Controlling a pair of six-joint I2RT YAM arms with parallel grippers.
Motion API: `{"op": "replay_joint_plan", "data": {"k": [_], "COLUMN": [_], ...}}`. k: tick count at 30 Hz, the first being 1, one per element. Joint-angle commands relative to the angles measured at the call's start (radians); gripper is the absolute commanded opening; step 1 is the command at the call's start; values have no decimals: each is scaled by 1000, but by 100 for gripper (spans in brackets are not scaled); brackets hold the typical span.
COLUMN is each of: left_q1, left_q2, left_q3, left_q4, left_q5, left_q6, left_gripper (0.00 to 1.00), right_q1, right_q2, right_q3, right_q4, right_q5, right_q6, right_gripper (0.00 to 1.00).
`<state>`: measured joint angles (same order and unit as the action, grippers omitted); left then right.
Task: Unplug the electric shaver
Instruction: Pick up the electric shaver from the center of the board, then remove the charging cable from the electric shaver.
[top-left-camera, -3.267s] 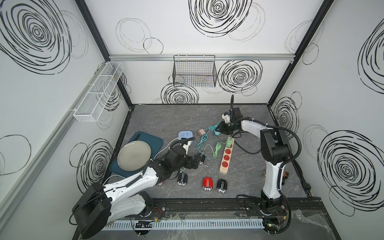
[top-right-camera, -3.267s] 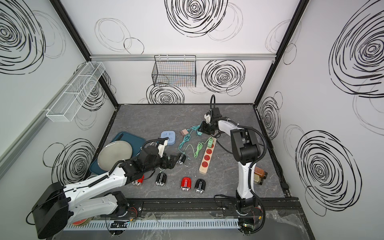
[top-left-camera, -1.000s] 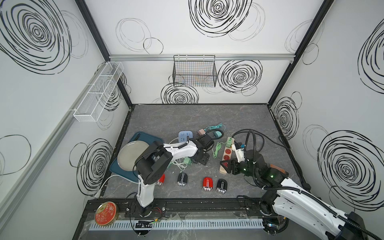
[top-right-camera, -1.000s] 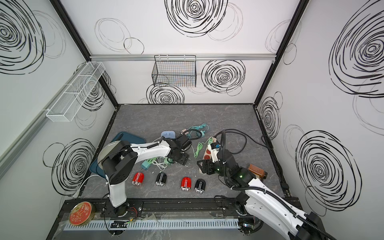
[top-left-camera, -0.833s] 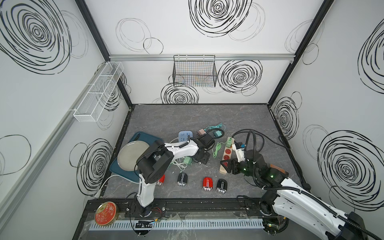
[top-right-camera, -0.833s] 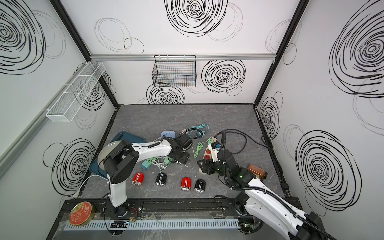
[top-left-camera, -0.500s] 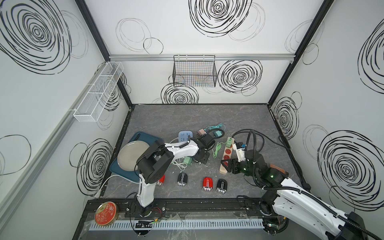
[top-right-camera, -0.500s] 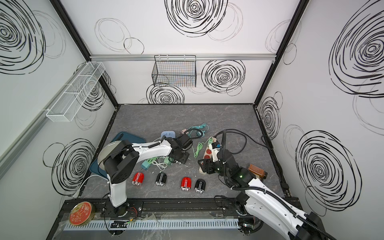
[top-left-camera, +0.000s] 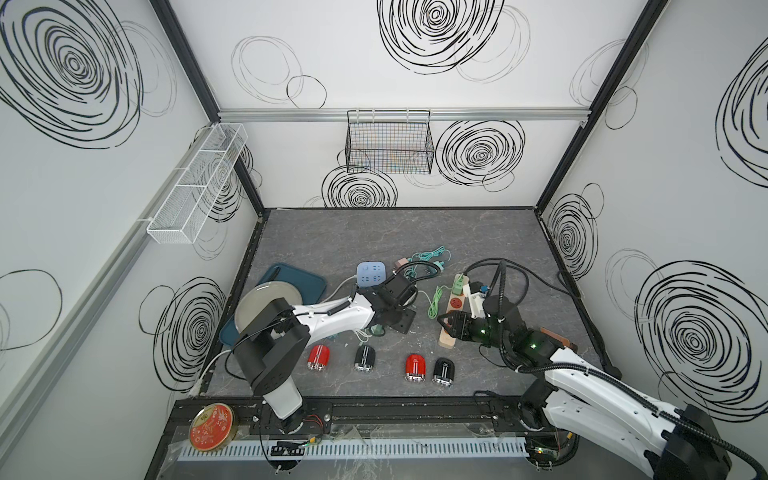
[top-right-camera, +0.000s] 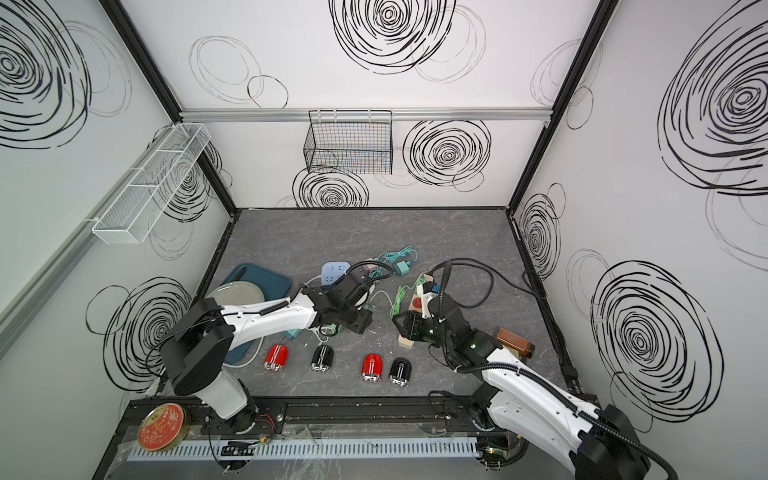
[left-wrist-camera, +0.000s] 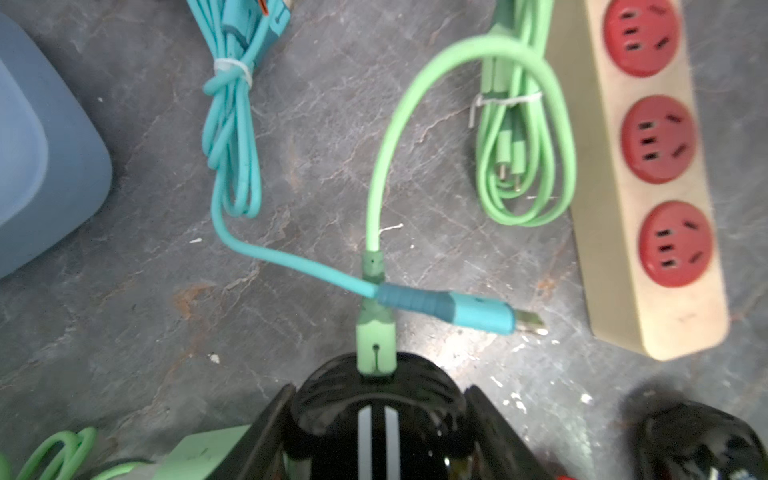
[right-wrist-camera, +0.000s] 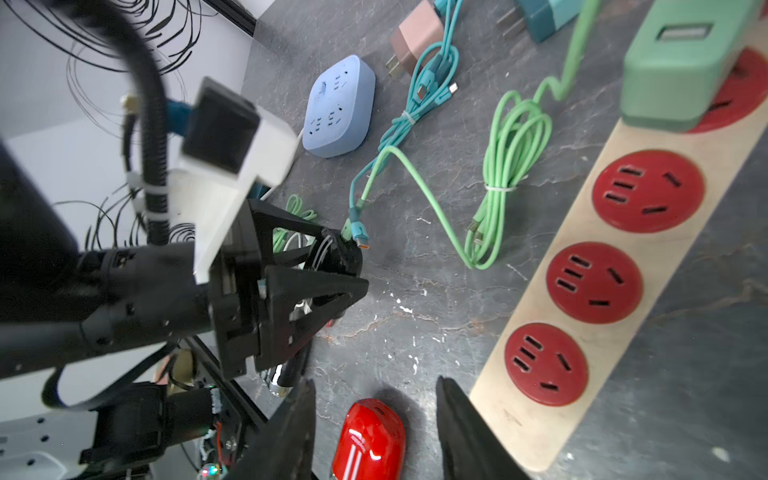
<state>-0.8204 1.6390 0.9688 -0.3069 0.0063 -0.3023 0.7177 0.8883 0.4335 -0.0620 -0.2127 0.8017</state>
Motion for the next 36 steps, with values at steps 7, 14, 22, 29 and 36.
{"op": "replay_joint_plan", "data": {"k": [7,14,22,29,36], "left_q1": [-6,8,30,-3,-22], "left_q2": [-123,-180,-184,-176,-148], "left_q3": [-143,-152,-149,-134,-130], "left_q4": [280,332,367,308,304], "left_q5": [250,374,461,410,390], "left_q6": [47,37,9,43,43], "left_gripper": [43,44,46,46,47], "right_q1": [19,22,8,4,8], "right_q2": [177,152,87,96,115], "right_q3": [125,139,97,95,115], "right_q4": [107,46,0,3,87], "right_q5": [-71,-22,29,37,-42], "right_q6": [86,73,100,90,54], "right_gripper": [34,33,30,21,16]}}
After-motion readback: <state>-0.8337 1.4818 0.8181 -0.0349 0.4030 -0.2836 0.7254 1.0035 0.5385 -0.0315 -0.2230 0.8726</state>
